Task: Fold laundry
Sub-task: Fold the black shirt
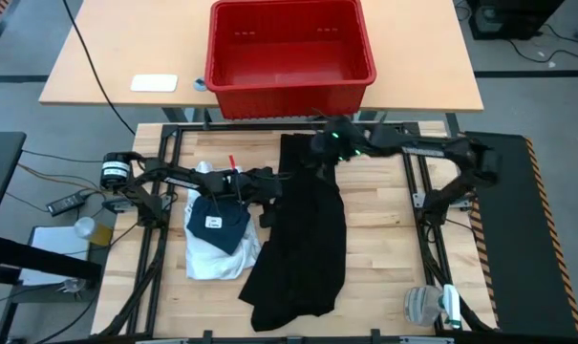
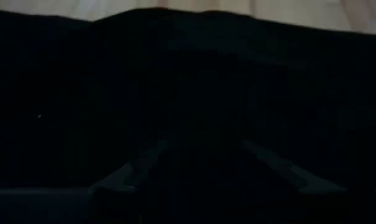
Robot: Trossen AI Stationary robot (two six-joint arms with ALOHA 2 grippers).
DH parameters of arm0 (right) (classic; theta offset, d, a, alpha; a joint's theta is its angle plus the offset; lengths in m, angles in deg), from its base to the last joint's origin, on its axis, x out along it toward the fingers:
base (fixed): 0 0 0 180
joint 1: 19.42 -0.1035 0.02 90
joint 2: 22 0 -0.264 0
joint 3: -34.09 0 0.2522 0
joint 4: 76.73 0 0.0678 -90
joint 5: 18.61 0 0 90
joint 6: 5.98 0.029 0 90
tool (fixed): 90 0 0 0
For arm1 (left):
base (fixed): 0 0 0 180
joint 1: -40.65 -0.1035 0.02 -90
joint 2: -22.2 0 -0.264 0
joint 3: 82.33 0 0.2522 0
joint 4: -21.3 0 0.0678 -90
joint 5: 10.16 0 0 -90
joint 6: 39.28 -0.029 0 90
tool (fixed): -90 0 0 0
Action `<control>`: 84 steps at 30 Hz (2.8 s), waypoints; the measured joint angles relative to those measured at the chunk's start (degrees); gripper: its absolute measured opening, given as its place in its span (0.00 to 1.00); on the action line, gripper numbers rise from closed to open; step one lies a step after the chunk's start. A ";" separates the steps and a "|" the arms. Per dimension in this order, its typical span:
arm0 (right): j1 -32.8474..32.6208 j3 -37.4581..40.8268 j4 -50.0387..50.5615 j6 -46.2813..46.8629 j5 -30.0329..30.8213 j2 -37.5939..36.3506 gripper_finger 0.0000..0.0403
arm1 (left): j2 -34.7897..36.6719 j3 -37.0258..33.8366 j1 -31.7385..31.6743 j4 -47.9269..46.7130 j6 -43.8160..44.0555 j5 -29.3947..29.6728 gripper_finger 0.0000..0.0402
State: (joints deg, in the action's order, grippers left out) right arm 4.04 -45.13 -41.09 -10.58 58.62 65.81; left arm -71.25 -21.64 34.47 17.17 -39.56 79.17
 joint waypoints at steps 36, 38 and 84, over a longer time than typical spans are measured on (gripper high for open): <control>-17.83 35.17 -47.23 16.22 14.40 -27.20 0.50 | 2.41 -5.63 7.26 23.87 -7.87 3.54 0.48; -17.68 35.17 -46.60 14.84 14.40 -25.94 0.50 | 1.53 -10.02 5.73 31.93 -6.92 3.49 0.48; -18.00 54.14 -75.87 7.09 16.31 -11.95 0.43 | 7.18 -4.09 -18.70 6.80 13.55 -0.72 0.48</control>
State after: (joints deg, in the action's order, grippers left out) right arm -13.96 9.02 -116.97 -3.49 74.93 53.86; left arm -64.08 -25.73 15.77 23.97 -26.01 78.45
